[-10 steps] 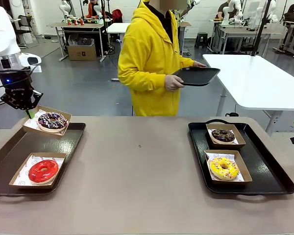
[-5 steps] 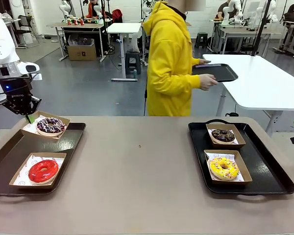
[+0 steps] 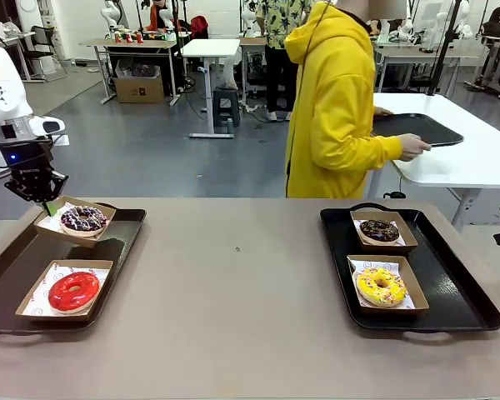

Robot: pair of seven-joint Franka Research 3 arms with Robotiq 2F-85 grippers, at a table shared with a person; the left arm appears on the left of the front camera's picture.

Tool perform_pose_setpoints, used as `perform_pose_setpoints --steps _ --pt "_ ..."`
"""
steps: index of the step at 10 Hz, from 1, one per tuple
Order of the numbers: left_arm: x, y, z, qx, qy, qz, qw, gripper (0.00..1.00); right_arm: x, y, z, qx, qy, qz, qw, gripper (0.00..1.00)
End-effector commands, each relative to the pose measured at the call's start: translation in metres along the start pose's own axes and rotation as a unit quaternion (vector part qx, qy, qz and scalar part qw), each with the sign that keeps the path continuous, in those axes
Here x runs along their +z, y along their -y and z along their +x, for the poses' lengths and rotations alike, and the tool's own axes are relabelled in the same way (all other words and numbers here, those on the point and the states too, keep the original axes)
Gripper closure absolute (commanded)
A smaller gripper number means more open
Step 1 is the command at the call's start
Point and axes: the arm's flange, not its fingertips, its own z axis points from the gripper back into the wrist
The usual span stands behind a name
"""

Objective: Individually package the donuts and arrange them on the tray.
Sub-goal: Place the picked Paper togo box on the Handle tray.

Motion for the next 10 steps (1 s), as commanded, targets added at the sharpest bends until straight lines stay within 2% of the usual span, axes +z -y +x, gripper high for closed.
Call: perform_pose_setpoints --steps 1,8,9,10 --pt "-0.005 -0.006 0.012 0.006 0.000 0.006 1.000 0.99 -0.001 -0.002 -0.001 -0.007 -0.002 0.001 1.000 0.00" --pt "-0.025 -0.012 0.025 0.018 0.014 0.040 0.999 0.99 -0.001 -0.002 -0.001 -0.007 -0.002 0.001 1.000 0.00" --pt "-0.026 -0.012 0.025 0.015 0.015 0.040 0.999 0.90 -0.001 -0.002 -0.001 -0.007 -0.002 0.001 1.000 0.00" --pt "-0.025 -0.012 0.024 0.011 0.017 0.037 0.999 0.40 -0.001 -0.002 -0.001 -0.007 -0.002 0.001 1.000 0.00"
